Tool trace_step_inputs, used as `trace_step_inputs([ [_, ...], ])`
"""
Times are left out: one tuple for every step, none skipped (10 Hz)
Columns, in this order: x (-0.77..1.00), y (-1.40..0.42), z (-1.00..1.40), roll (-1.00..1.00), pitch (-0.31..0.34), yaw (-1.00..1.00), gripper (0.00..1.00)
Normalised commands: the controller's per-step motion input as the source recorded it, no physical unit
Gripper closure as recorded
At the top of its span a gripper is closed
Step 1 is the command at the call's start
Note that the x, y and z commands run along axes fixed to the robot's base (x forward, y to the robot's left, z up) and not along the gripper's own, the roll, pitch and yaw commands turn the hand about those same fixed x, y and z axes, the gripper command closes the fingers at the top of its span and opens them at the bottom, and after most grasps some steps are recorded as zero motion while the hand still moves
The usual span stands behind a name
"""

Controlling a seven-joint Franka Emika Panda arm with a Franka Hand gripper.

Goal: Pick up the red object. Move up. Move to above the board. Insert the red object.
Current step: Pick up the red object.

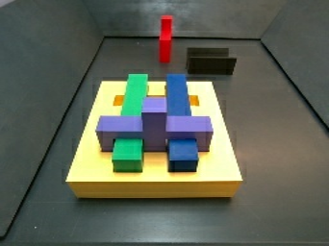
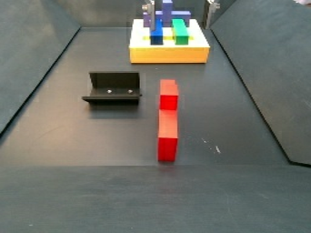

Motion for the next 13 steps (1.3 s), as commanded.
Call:
trace_step_inputs([
  [0.01, 0.06, -0.17, -0.09, 0.001, -0.84, 0.00],
  [0.07, 0.00, -0.15, -0.09, 0.000, -0.99, 0.00],
  [0.10, 0.00, -0.06, -0.11, 0.000, -0.97, 0.00],
  [0.12, 0.00, 0.00, -0.14, 0.000, -0.94, 0.00],
  [0.15, 0.00, 0.00, -0.20, -0.043, -0.88, 0.00],
  [0.15, 0.07, 0.13, -0.24, -0.074, -0.75, 0.00],
  [0.13, 0.13, 0.17, -0.26, -0.090, -0.66, 0.00],
  [0.10, 0.19, 0.18, -0.26, -0.093, -0.60, 0.00],
  [0.12, 0.20, 0.21, -0.28, -0.101, -0.57, 0.00],
  [0.12, 0.20, 0.21, -0.25, -0.076, -0.60, 0.00],
  [0.07, 0.25, 0.20, -0.15, -0.034, -0.63, 0.00],
  [0.03, 0.27, 0.19, -0.03, 0.000, -0.69, 0.00],
  [0.03, 0.26, 0.16, -0.01, 0.000, -0.72, 0.00],
])
